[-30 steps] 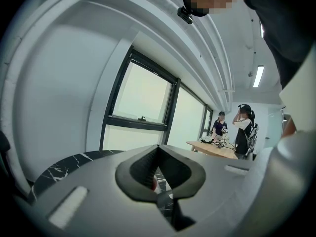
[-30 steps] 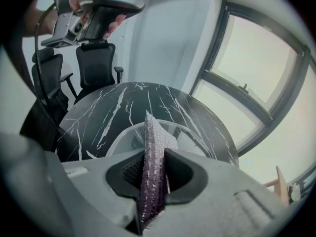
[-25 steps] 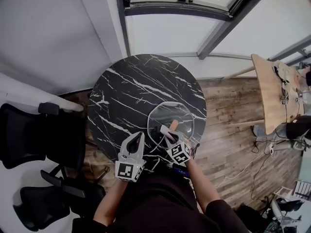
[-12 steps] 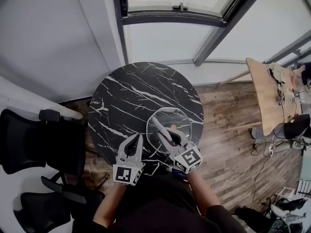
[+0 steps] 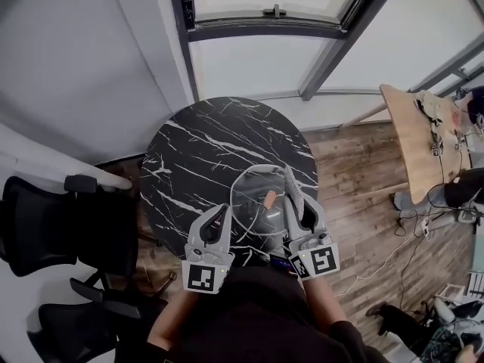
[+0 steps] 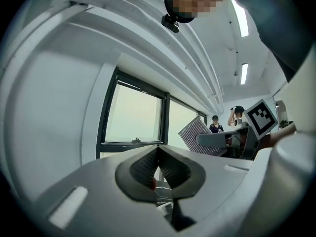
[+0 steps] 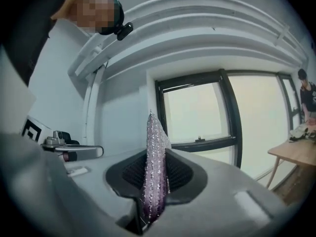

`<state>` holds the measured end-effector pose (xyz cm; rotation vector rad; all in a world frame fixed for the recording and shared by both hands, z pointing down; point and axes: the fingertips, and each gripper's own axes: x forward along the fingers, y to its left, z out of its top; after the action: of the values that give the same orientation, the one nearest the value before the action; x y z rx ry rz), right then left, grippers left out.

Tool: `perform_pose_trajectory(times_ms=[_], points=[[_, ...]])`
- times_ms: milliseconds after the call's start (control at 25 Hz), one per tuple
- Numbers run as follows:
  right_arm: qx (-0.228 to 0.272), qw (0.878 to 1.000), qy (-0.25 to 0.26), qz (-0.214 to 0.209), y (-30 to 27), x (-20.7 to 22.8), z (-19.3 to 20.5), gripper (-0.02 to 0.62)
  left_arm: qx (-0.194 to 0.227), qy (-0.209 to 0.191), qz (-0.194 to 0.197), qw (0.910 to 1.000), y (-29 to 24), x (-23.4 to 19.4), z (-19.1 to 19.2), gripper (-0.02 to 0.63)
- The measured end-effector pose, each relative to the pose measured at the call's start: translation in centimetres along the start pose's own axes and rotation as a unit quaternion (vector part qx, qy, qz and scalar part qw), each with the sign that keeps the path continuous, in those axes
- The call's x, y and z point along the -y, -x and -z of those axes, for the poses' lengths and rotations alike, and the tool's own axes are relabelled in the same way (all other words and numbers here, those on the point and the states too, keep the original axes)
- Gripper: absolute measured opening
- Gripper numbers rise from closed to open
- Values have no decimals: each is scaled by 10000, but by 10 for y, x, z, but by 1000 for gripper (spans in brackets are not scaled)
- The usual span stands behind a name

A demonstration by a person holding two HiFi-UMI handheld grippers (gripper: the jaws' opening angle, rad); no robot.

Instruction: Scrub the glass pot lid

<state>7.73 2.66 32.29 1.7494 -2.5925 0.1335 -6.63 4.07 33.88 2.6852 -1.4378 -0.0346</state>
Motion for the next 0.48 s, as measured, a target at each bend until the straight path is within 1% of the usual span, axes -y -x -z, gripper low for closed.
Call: perform_pose_trajectory(times_ms=[160,480], points=[[-222,9996,98,175,7,10,11,74,46,64,93,9999,3,8,0,3],[-151,9997,-11,217,13,3,11,71,70,32,208,9998,4,20,1,3]])
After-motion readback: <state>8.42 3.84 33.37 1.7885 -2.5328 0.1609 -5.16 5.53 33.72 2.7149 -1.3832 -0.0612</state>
